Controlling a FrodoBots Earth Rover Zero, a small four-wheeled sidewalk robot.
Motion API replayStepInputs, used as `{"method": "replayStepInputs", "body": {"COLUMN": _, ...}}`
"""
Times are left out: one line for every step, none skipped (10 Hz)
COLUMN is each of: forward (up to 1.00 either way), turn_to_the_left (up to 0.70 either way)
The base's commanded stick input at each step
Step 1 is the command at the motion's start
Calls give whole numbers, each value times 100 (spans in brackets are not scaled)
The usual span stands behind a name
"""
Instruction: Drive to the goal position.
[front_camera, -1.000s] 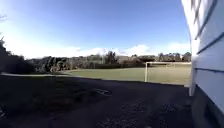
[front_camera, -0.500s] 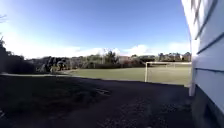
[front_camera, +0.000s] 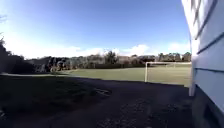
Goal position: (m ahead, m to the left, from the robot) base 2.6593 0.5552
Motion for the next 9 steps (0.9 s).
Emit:
{"method": "replayStepInputs", "body": {"forward": 4, "turn_to_the_left": 0}}
{"method": "replayStepInputs", "body": {"forward": 4, "turn_to_the_left": 0}}
{"method": "replayStepInputs", "body": {"forward": 4, "turn_to_the_left": 0}}
{"method": "replayStepInputs", "body": {"forward": 4, "turn_to_the_left": 0}}
{"method": "replayStepInputs", "body": {"forward": 4, "turn_to_the_left": 0}}
{"method": "replayStepInputs", "body": {"forward": 4, "turn_to_the_left": 0}}
{"method": "replayStepInputs", "body": {"forward": 1, "turn_to_the_left": 0}}
{"method": "replayStepInputs", "body": {"forward": 4, "turn_to_the_left": 0}}
{"method": "replayStepInputs", "body": {"forward": 4, "turn_to_the_left": 0}}
